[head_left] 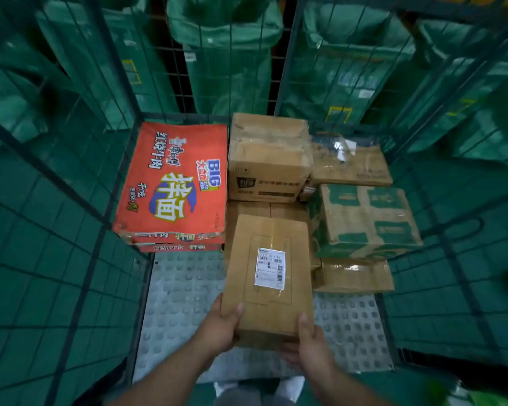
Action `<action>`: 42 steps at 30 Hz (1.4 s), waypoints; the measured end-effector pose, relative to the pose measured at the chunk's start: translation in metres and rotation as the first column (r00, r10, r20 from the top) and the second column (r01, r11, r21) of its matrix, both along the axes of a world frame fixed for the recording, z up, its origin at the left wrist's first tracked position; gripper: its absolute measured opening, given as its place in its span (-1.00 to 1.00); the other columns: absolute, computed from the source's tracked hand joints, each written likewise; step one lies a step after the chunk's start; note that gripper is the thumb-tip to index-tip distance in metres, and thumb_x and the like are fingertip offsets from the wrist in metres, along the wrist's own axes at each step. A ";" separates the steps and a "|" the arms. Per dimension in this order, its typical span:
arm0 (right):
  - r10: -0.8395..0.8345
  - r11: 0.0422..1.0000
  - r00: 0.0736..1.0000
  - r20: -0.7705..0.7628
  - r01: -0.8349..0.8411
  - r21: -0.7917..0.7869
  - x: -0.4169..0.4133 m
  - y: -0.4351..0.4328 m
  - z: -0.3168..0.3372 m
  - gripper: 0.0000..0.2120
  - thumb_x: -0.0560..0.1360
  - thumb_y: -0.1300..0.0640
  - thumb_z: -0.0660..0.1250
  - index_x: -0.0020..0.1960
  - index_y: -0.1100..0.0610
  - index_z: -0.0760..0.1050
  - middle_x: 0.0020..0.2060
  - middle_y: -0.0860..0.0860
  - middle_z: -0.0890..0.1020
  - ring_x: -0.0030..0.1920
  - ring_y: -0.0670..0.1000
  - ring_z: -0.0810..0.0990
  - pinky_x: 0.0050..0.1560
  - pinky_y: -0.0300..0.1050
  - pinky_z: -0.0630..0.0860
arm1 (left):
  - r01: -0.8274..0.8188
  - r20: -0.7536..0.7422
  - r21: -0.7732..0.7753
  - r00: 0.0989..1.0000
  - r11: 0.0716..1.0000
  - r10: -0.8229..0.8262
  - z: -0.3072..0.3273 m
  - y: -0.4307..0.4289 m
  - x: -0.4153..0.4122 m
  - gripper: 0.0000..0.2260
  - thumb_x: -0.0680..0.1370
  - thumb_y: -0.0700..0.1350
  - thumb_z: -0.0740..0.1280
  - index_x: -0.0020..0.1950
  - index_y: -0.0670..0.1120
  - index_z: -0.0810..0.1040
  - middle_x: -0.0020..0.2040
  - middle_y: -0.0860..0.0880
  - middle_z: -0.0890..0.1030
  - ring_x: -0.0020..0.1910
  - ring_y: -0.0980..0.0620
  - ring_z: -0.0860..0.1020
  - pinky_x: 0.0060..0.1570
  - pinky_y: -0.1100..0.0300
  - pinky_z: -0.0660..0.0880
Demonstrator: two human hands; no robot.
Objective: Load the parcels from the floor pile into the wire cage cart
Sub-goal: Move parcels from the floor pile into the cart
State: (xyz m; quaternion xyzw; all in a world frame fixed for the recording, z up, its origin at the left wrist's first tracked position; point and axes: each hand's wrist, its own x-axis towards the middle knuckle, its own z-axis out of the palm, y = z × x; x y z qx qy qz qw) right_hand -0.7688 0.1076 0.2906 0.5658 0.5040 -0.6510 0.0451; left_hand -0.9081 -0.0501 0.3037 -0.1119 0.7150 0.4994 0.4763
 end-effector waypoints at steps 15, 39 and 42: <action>0.058 0.998 0.998 0.010 -0.058 -0.036 -0.079 0.068 -0.135 -0.61 0.73 -0.01 0.06 0.39 0.23 0.37 0.08 0.23 0.68 -0.21 0.00 0.75 -0.34 -0.25 0.61 | -0.053 -0.027 -0.074 0.998 0.996 0.051 -0.133 0.064 -0.064 -0.81 0.65 0.09 0.30 0.27 0.18 0.45 0.08 0.11 0.69 0.03 0.06 0.69 0.00 0.16 0.61; 0.467 0.874 0.857 0.217 -0.410 -0.262 -0.169 0.146 -0.182 0.00 0.32 -0.58 0.10 0.59 -0.01 0.21 0.45 0.03 0.48 0.40 0.13 0.48 0.43 0.19 0.37 | -0.192 0.072 -0.403 0.968 0.895 0.240 -0.145 0.130 -0.130 -0.48 0.59 0.28 0.32 0.32 -0.10 0.46 0.22 -0.07 0.56 0.17 -0.13 0.58 0.26 -0.10 0.47; 0.505 0.851 0.836 0.217 -0.440 -0.286 -0.119 0.132 -0.159 -0.37 0.59 -0.31 0.17 0.43 0.14 0.43 0.27 0.03 0.57 0.26 0.08 0.56 0.35 0.02 0.44 | -0.038 0.163 -0.340 0.982 0.940 0.098 -0.118 0.125 -0.087 -0.60 0.68 0.14 0.25 0.37 -0.12 0.50 0.26 -0.09 0.62 0.13 -0.08 0.62 0.27 -0.06 0.48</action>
